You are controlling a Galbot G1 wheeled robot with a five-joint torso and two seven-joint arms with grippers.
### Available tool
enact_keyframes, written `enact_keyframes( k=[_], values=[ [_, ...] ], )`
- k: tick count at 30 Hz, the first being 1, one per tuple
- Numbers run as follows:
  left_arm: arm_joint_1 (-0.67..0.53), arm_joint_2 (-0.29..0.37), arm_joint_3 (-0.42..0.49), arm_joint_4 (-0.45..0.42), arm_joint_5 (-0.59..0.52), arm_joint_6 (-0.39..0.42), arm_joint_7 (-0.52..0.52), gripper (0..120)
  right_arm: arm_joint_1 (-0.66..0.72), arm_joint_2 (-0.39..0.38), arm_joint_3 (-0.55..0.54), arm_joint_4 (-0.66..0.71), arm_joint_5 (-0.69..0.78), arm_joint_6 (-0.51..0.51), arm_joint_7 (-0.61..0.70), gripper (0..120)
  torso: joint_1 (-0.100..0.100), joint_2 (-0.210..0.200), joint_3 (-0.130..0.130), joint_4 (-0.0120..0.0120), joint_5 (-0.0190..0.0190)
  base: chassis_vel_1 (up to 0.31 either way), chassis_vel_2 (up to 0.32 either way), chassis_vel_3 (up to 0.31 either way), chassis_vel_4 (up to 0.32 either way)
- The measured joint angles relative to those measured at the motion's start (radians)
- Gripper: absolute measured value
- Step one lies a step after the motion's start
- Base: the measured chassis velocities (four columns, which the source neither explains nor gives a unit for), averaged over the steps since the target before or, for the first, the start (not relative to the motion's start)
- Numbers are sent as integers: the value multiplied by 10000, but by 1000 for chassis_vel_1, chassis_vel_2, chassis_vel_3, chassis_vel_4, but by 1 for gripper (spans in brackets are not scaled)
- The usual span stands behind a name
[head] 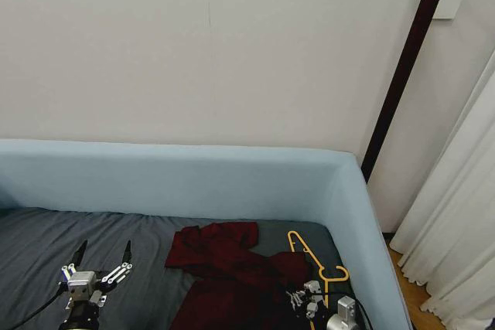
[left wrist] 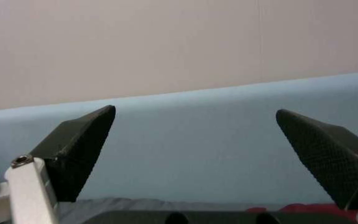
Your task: Pick up the clothes from the sofa and hang them on the clothes hanger.
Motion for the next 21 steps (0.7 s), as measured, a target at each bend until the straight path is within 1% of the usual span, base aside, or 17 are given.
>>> enact_keyframes(
  k=[1,2,7,8,9,12,13,14,16,18,19,21],
  values=[
    [0,1,-3,0,0,0,0,100,-1,-13,6,-3,21,-8,-57,10,0,0,0,0,1,0,0,0,0],
    [0,1,-3,0,0,0,0,100,-1,-13,6,-3,21,-8,-57,10,0,0,0,0,1,0,0,0,0],
    [9,-12,-8,-4,3,0,0,100,17,-66,31,-57,170,-93,-295,30,0,0,0,0,1,0,0,0,0],
    [8,-20,-8,-3,12,0,0,100,42,-68,31,-82,219,-104,-322,36,0,0,0,0,1,0,0,0,0],
    [8,-20,-8,-3,12,0,0,100,42,-68,31,-82,219,-104,-322,36,0,0,0,0,1,0,0,0,0],
    [5,-40,-2,5,31,-1,0,100,93,-73,31,-117,289,-135,-404,49,0,0,0,1,1,0,0,0,0],
    [5,-40,-2,5,31,-1,0,100,93,-73,31,-117,289,-135,-404,49,0,0,0,1,1,0,0,0,0],
    [-1,-47,0,6,36,-1,0,100,117,-76,31,-136,312,-178,-414,53,0,0,0,0,1,0,0,0,0],
    [-8,-64,3,6,42,-2,-1,100,168,-78,24,-148,710,-430,-382,64,0,0,0,0,1,0,0,0,0],
    [-2,-76,4,6,46,-6,-7,100,243,-51,19,-130,1233,-893,40,73,0,0,0,0,0,0,0,0,0],
    [-2,-76,4,6,46,-6,-7,100,243,-51,19,-130,1233,-893,40,73,0,0,0,0,0,0,0,0,0],
    [13,-85,3,18,55,-24,-16,100,332,-7,28,-265,1342,-1035,153,81,0,0,0,1,1,0,0,0,0]
  ],
)
